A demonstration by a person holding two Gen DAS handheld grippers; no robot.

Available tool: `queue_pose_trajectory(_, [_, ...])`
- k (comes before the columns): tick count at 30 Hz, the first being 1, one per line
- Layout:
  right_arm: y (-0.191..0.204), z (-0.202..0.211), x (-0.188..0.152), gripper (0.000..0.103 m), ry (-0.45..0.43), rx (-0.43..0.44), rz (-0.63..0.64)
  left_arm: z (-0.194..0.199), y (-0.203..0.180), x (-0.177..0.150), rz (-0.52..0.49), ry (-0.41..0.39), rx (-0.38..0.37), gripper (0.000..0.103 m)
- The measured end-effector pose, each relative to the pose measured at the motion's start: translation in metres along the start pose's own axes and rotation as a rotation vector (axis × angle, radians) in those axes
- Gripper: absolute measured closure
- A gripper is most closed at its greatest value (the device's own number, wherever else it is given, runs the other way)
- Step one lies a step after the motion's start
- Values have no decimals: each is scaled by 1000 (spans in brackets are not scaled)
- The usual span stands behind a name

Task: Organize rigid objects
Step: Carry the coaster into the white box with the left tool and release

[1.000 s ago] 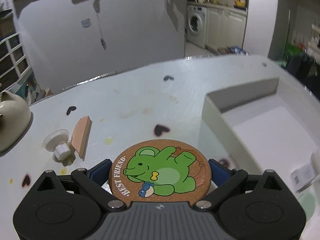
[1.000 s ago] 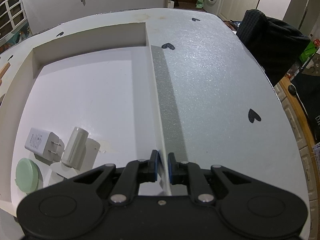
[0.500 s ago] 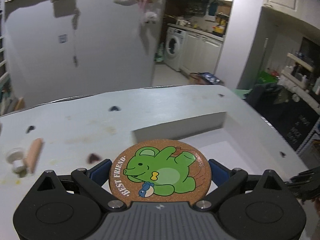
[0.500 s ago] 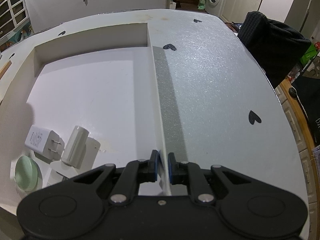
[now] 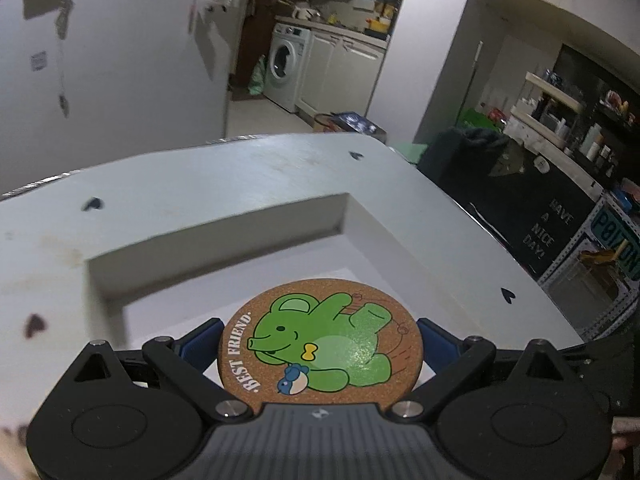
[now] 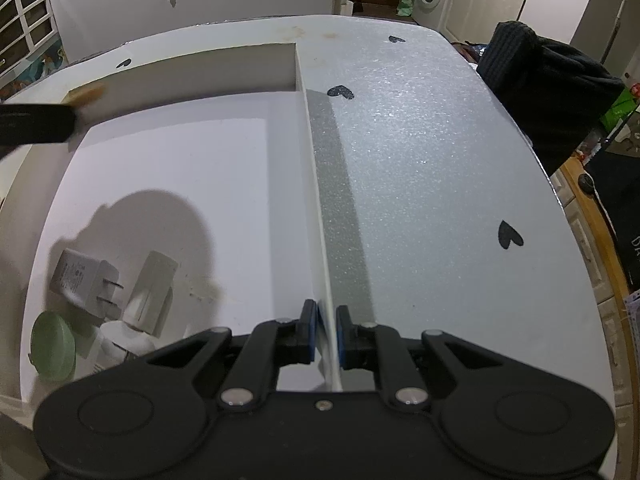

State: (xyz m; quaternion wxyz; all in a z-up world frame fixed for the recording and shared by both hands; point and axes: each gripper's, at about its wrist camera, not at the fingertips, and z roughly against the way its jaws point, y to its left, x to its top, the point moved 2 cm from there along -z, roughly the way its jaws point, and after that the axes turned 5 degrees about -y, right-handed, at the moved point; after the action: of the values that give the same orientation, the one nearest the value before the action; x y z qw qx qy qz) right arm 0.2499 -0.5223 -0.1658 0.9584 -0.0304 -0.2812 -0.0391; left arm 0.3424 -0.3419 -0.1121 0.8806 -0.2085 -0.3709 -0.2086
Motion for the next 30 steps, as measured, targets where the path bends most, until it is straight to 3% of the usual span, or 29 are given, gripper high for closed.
queue_pose_trajectory(12, [-2,-1,0,92,3,9,-16,-70,-29,-1,-70,77,-28,4])
queue_pose_trajectory(30, [-3,-2,1,92,9,9,-27,-103,-47,-7,-139,127,-76,0])
